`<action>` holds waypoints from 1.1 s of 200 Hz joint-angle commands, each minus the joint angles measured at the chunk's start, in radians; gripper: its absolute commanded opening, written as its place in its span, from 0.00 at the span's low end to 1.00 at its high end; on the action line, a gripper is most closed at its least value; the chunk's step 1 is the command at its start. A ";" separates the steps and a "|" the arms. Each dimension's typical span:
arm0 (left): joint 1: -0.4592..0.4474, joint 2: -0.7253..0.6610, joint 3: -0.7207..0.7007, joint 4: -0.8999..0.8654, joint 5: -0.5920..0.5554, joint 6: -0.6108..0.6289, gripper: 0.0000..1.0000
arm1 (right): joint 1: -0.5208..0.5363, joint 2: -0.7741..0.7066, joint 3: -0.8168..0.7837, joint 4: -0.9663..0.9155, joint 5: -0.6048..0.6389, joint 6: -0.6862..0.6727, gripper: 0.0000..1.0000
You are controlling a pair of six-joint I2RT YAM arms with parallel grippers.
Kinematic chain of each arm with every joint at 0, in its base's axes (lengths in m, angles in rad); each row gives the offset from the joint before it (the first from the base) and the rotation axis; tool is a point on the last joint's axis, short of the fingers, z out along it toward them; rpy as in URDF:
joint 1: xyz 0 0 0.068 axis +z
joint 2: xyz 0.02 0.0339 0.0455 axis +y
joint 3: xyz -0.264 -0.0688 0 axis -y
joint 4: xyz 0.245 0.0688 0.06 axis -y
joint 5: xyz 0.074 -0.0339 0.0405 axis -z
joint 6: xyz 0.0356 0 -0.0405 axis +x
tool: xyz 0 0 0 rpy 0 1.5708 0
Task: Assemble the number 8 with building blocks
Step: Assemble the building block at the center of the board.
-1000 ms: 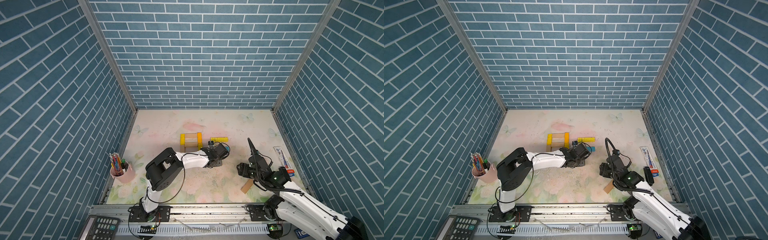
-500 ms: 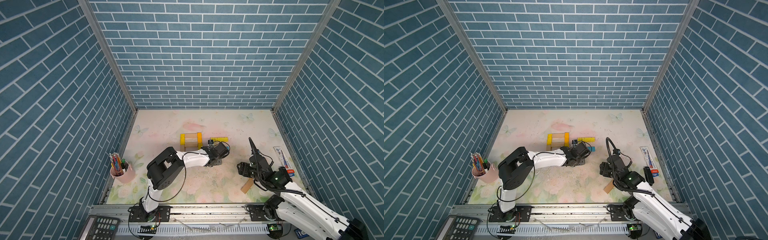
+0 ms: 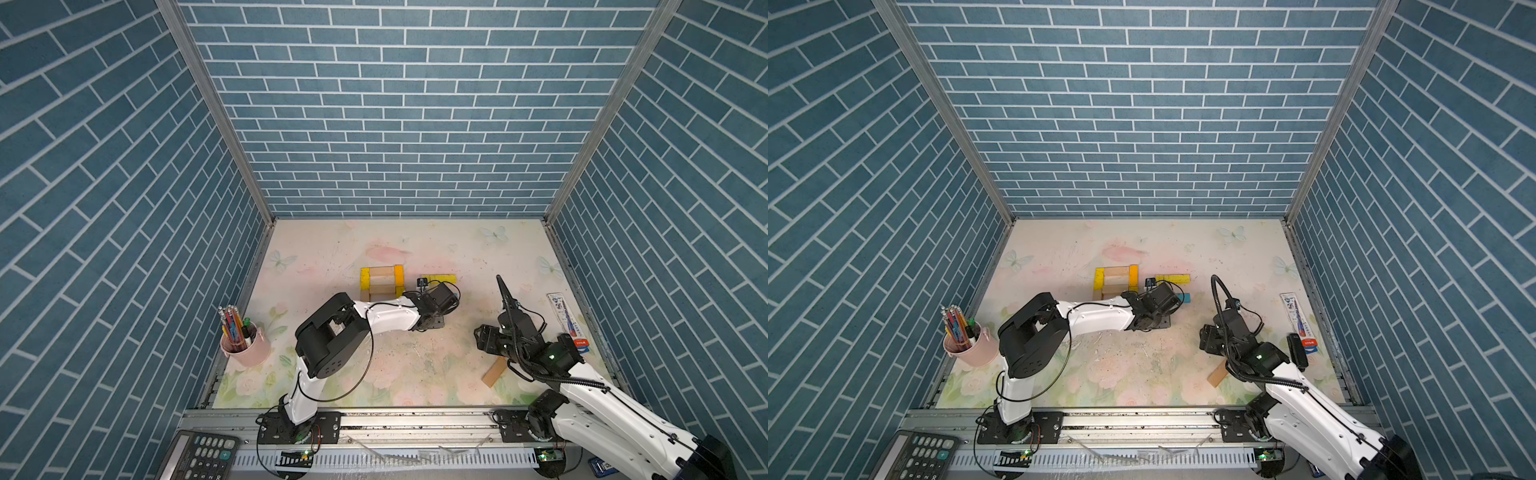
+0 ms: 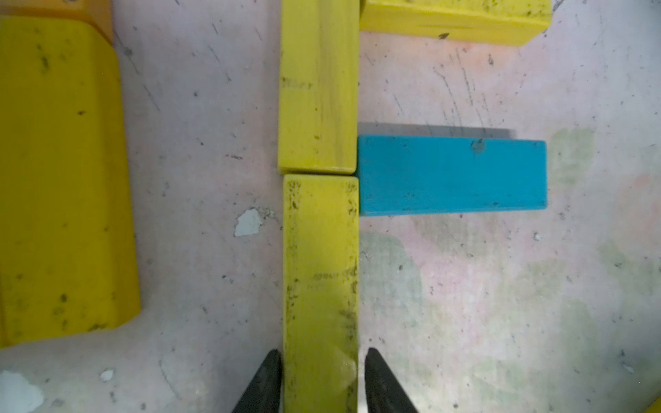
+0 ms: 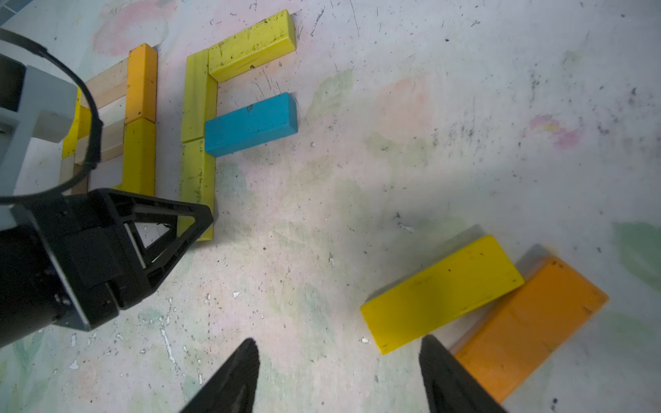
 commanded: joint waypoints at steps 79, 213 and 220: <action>0.007 -0.007 -0.046 0.003 0.072 0.022 0.43 | -0.004 -0.001 0.044 -0.076 0.017 0.043 0.72; 0.006 -0.384 -0.255 0.089 0.165 0.197 1.00 | -0.096 -0.024 0.070 -0.241 0.022 0.142 0.72; 0.006 -0.413 -0.274 0.121 0.175 0.224 0.99 | -0.101 -0.018 0.072 -0.242 0.021 0.147 0.72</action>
